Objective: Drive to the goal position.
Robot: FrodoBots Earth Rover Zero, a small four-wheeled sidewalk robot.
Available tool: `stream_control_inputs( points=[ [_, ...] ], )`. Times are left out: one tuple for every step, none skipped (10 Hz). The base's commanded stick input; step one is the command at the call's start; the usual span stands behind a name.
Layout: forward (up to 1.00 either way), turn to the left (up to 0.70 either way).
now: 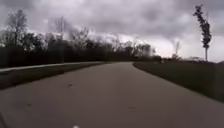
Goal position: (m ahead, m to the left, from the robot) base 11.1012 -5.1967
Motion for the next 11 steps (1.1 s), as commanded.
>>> stream_control_inputs(
  points=[
    [1.0,0.0],
    [1.0,-0.02],
    [1.0,-0.23],
    [1.0,-0.36],
    [1.0,-0.4],
    [1.0,-0.37],
    [1.0,-0.04],
    [1.0,0.0],
    [1.0,0.0],
    [1.0,0.0],
    [1.0,0.0]
  ],
)
